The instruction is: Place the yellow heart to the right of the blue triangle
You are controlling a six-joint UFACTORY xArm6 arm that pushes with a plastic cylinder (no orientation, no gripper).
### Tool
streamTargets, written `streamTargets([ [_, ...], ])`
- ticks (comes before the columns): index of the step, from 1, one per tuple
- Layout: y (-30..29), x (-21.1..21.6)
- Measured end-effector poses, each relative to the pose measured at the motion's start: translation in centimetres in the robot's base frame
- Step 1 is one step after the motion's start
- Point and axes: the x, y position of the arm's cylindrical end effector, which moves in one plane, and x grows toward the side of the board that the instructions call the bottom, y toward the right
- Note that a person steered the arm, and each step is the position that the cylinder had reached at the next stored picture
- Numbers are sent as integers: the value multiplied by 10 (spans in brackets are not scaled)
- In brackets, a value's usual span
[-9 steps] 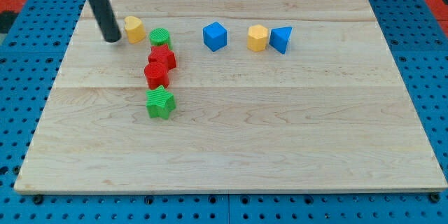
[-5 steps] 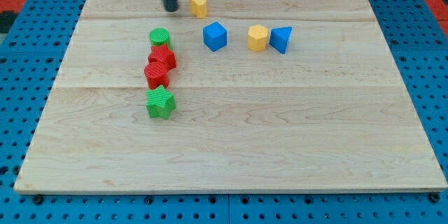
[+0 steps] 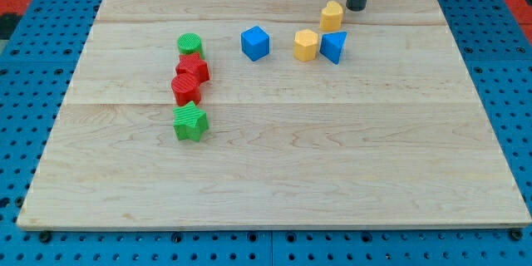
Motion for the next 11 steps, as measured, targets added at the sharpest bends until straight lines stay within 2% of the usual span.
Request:
streamTargets([
  [1, -53, -42],
  [2, -77, 0],
  [3, -13, 20],
  [4, 15, 27],
  [5, 15, 52],
  [6, 15, 12],
  [7, -21, 13],
  [9, -23, 45],
  [10, -5, 65],
  [11, 16, 68],
])
